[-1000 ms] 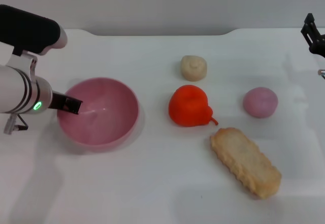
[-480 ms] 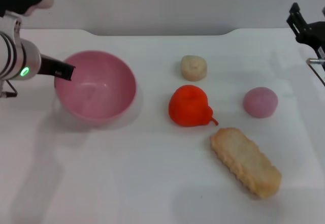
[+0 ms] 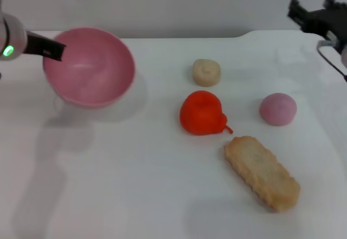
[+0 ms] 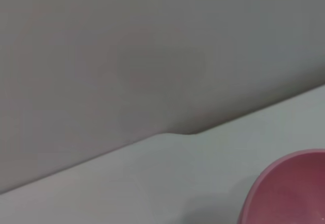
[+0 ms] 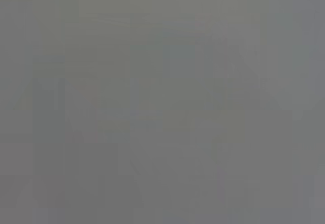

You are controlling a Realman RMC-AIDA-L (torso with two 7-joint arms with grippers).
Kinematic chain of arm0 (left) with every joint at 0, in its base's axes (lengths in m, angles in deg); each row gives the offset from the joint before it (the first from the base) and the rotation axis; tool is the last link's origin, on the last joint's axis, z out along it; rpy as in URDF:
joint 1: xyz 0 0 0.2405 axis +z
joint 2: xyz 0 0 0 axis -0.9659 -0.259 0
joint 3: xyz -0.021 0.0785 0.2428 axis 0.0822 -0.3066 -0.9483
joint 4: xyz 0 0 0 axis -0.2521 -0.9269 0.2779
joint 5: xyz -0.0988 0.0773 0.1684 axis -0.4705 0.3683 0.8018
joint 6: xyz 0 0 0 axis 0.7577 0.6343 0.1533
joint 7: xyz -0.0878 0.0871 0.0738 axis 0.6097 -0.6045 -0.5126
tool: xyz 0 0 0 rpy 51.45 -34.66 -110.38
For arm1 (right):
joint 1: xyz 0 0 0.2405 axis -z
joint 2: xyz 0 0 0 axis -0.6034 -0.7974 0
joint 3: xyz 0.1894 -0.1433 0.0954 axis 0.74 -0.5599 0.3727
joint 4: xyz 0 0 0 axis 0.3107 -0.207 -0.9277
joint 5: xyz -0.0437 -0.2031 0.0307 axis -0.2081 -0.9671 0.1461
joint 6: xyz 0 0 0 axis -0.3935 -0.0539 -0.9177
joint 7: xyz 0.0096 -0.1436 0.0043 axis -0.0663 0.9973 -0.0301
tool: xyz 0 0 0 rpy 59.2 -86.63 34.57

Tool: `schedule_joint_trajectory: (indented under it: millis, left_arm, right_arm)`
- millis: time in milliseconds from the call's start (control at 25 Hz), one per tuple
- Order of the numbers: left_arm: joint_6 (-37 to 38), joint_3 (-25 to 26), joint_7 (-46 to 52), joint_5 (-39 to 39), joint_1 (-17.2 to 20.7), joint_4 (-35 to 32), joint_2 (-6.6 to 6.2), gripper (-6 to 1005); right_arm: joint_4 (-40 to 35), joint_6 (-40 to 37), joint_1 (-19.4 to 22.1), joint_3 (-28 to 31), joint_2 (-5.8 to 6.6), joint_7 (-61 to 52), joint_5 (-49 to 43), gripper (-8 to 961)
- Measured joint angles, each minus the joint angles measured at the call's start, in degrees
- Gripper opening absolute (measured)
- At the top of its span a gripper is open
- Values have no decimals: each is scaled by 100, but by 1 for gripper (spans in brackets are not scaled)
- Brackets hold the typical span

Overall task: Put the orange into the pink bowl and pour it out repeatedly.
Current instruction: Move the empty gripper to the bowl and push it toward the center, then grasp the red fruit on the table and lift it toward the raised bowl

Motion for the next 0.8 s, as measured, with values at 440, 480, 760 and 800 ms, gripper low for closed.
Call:
schedule_joint_trajectory:
  millis: [440, 480, 760, 800]
  left_arm:
    - [-376, 735, -313, -163, -431, 69, -3, 41]
    - [-369, 742, -318, -172, -436, 77, -3, 41]
    - [-319, 784, -364, -220, -579, 286, -2, 41]
    - [-316, 788, -364, -220, -604, 319, -2, 41]
  right_arm:
    - [-1358, 4794, -1110, 546, -14, -157, -1099, 798]
    - [-1408, 4788, -1103, 526, -20, -155, -1103, 797]
    - [-1603, 4942, -1169, 92, -33, -231, -850, 797]
    - [-1585, 4951, -1195, 23, -36, -262, -765, 797]
